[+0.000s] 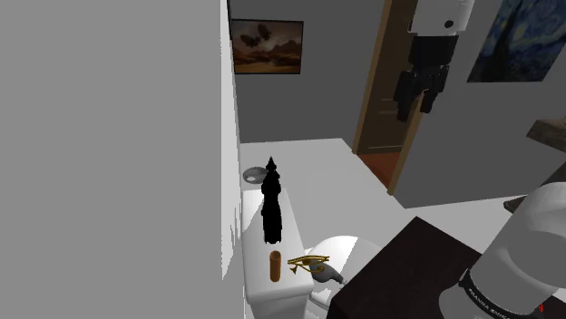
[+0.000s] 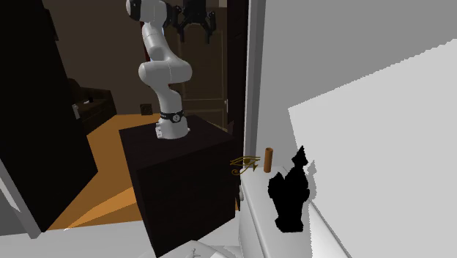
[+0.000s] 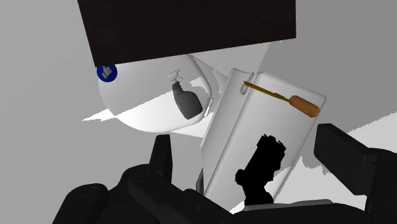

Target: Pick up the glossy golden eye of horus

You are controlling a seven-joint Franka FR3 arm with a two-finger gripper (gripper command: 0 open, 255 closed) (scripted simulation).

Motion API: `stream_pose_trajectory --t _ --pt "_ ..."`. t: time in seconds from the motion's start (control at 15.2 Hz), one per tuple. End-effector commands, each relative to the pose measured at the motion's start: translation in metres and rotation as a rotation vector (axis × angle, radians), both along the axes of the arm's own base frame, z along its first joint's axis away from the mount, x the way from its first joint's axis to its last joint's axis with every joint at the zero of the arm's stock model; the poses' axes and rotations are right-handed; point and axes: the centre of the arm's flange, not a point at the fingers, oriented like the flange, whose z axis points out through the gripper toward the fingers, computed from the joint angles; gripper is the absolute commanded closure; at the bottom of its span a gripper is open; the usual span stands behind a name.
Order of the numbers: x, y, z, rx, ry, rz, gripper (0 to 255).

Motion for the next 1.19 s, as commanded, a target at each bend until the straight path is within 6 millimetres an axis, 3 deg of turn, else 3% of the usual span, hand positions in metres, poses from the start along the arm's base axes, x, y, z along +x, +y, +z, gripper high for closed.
stream_pose_trajectory --t 0.0,1.12 --pt "0.0 0.0 0.0 0.0 0.0 0.0 0" --pt "0.064 0.055 -0.206 0.025 -0.009 0.504 0"
